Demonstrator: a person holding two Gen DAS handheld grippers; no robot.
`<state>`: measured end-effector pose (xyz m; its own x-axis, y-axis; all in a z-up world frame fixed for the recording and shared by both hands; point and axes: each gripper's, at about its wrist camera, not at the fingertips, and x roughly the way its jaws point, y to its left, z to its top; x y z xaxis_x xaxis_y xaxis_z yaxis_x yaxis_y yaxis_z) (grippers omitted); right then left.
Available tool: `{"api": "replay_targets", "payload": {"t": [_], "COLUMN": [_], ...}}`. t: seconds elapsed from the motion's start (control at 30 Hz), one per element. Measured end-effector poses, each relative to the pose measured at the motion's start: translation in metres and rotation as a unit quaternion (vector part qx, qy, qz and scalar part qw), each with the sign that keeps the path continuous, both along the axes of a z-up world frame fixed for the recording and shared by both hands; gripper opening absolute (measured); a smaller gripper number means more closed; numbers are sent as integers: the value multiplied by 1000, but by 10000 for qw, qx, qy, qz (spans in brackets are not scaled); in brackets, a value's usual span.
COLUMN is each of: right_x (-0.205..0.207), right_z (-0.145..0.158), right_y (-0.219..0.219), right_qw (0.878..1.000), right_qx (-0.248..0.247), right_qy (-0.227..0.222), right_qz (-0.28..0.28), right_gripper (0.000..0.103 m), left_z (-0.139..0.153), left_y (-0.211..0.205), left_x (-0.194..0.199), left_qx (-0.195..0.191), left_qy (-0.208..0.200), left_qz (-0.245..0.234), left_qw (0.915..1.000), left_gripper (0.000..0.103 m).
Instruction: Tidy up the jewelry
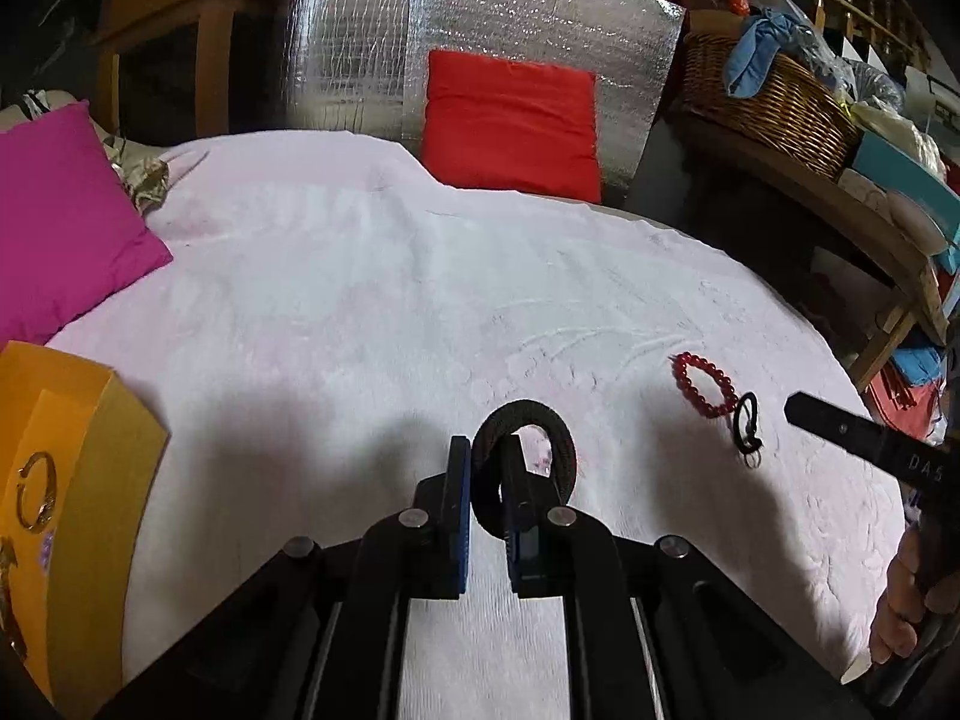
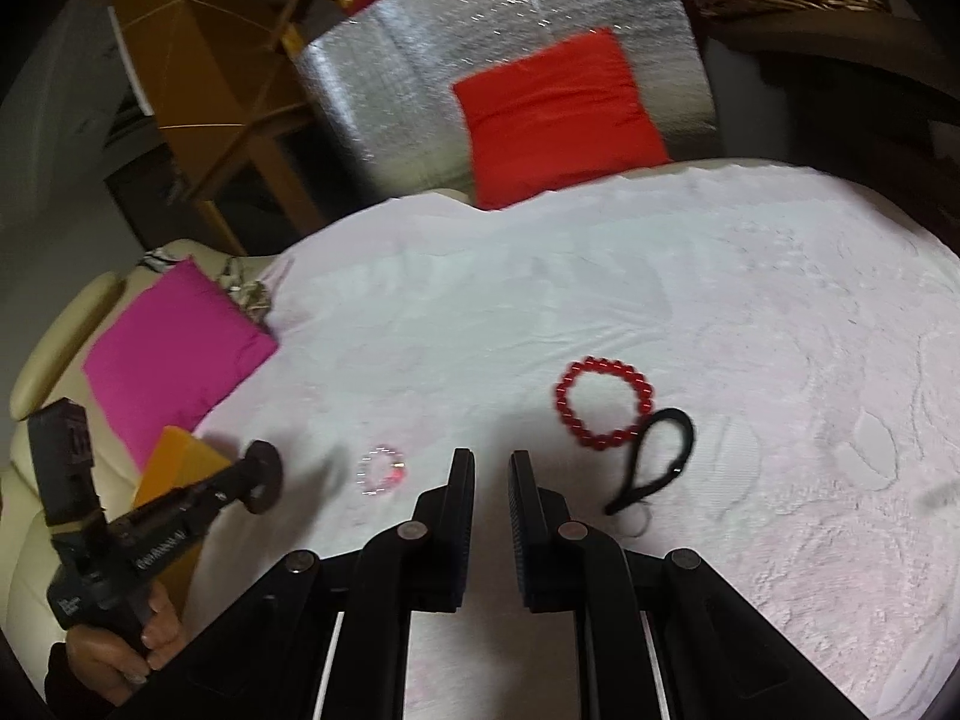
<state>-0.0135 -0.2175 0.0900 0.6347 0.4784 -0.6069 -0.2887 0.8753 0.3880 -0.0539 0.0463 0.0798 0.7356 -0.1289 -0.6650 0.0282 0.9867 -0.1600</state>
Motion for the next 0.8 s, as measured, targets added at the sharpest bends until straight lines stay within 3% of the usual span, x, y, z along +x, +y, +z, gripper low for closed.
{"api": "replay_targets", "payload": {"t": [0.23,0.33,0.57,0.67,0.77,0.8], "right_x": [-14,-16,15,31,43,45], "right_z": [12,20,-20,-41,-50,-50], "right_y": [7,-8,-81,-91,-88,-85], "right_qw": [9996,9997,9880,9796,9771,9782], "right_qx": [88,122,660,839,841,790], "right_qy": [-112,-199,1011,1462,1592,1560], "right_qz": [232,63,-967,-1090,-1134,-1122], "right_gripper": [13,13,15,18,18,24], "left_z": [1,-3,-10,-12,-14,-14], "left_y": [2,0,-10,-15,-22,-24], "left_x": [-28,-36,-31,-25,-20,-19], "left_qx": [11,31,118,88,88,95], "left_qy": [-78,-7,99,141,167,170], "left_qz": [229,240,111,55,-25,-52], "left_qw": [9997,9997,9998,9998,9998,9998], "left_gripper": [9,9,9,9,9,9]}}
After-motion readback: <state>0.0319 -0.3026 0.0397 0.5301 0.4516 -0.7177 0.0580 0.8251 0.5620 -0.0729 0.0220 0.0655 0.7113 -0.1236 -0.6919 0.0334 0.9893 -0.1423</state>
